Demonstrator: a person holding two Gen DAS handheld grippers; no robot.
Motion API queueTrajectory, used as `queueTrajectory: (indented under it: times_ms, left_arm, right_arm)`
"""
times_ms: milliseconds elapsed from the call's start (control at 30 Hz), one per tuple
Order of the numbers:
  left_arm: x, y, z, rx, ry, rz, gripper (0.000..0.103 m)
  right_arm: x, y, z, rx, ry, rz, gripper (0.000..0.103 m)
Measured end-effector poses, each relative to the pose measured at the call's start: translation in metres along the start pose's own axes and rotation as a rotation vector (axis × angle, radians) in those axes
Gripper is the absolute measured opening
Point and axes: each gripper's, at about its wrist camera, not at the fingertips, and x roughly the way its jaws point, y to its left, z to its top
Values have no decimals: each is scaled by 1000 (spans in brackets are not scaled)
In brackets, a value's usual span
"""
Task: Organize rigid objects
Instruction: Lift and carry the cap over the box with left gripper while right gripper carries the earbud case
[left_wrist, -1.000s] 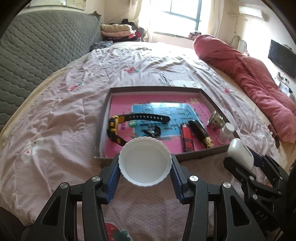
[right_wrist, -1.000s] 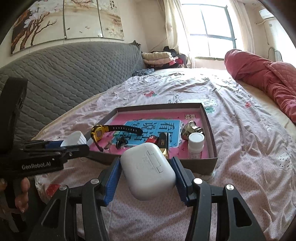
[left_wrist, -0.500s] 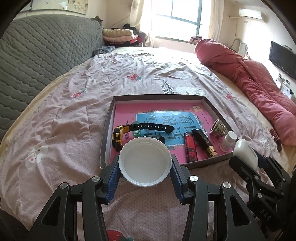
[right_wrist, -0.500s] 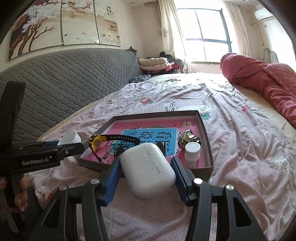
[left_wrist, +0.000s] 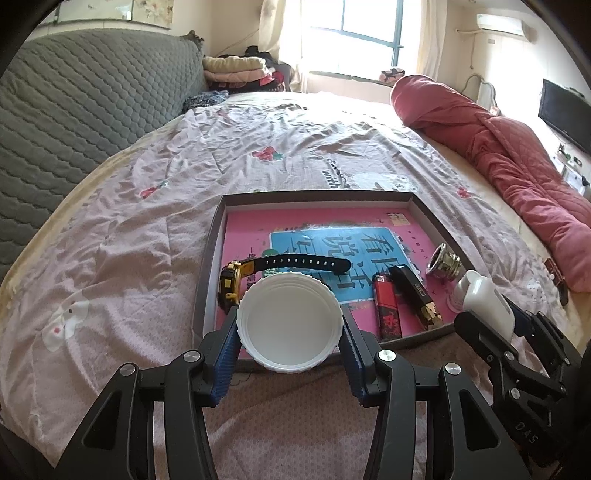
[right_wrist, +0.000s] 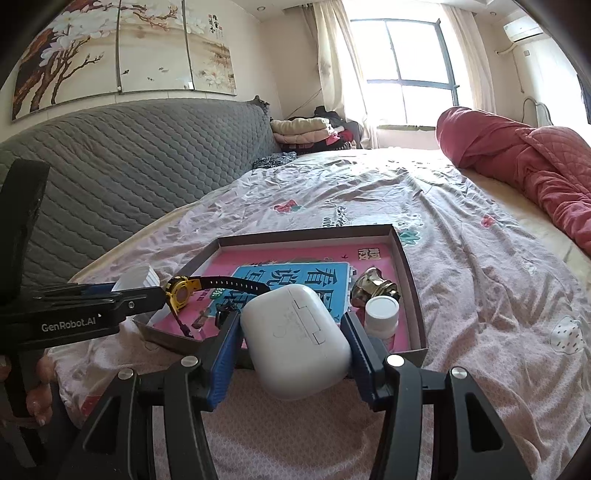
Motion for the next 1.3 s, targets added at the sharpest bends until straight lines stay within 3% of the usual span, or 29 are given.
queueTrajectory:
  times_ms: [567,1300]
  left_arm:
    - [31,5,5,-9,21,-3,51]
    - [65,2,6,9,47,-1,51]
  right_arm:
    - [33,-3,6,-18,13,-27,54]
    - [70,18,4,-154,73,26,54]
